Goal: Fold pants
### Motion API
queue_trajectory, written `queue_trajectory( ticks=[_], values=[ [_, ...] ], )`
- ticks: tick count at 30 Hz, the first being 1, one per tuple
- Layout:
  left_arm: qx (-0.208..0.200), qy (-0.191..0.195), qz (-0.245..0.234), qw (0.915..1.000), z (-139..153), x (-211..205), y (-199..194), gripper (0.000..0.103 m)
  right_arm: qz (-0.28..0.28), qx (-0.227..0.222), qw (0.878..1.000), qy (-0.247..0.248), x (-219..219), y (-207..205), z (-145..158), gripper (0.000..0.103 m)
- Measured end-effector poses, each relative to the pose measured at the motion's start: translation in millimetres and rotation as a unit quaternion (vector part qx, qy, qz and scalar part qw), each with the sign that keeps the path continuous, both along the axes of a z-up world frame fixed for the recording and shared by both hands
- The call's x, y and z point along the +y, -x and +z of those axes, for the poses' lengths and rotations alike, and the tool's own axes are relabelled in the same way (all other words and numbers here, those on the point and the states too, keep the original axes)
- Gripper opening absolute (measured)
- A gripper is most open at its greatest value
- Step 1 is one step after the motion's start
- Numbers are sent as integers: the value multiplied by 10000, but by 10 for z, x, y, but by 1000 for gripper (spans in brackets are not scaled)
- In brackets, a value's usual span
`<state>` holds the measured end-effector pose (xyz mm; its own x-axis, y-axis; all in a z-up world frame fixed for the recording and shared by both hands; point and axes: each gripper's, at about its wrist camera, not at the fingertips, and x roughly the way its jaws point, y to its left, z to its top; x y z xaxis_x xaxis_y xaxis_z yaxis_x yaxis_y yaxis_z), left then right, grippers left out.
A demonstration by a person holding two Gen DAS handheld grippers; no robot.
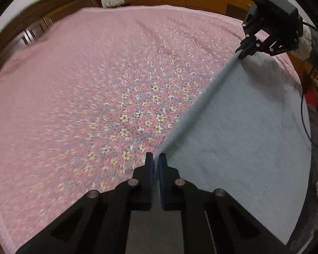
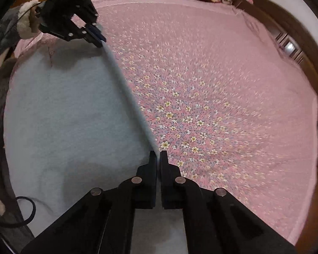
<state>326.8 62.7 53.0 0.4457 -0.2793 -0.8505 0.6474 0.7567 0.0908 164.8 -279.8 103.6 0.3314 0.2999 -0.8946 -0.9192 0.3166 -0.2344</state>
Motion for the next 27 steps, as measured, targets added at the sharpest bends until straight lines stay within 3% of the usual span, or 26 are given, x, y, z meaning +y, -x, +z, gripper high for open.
queue_trajectory(
  ticks=[4,6,10,14,18,22,27],
  values=[
    [-425,-110,67,9990,240,-85,494,3,114,-860,9954,402,90,534,104,4],
    [-709,-201,105,9972,339,-158,787,3,237,-1690,9829,693,124,917,149,4],
    [-1243,-351,224,9914,504,-236,1479,3,449,-2712,9566,964,95,1562,155,4],
    [-1394,-408,372,9887,519,-313,1976,3,533,-3107,9430,1062,41,2038,92,4],
    [-1577,-310,763,9841,422,-329,2356,3,554,-3207,9393,1083,5,2382,-107,4],
    [-1430,-348,867,9853,114,-445,2622,3,464,-3224,9388,1124,-49,2659,-425,4],
    [-1310,-438,726,9877,-161,-594,2858,2,651,-3497,9237,1424,-91,2897,-827,4]
  ],
)
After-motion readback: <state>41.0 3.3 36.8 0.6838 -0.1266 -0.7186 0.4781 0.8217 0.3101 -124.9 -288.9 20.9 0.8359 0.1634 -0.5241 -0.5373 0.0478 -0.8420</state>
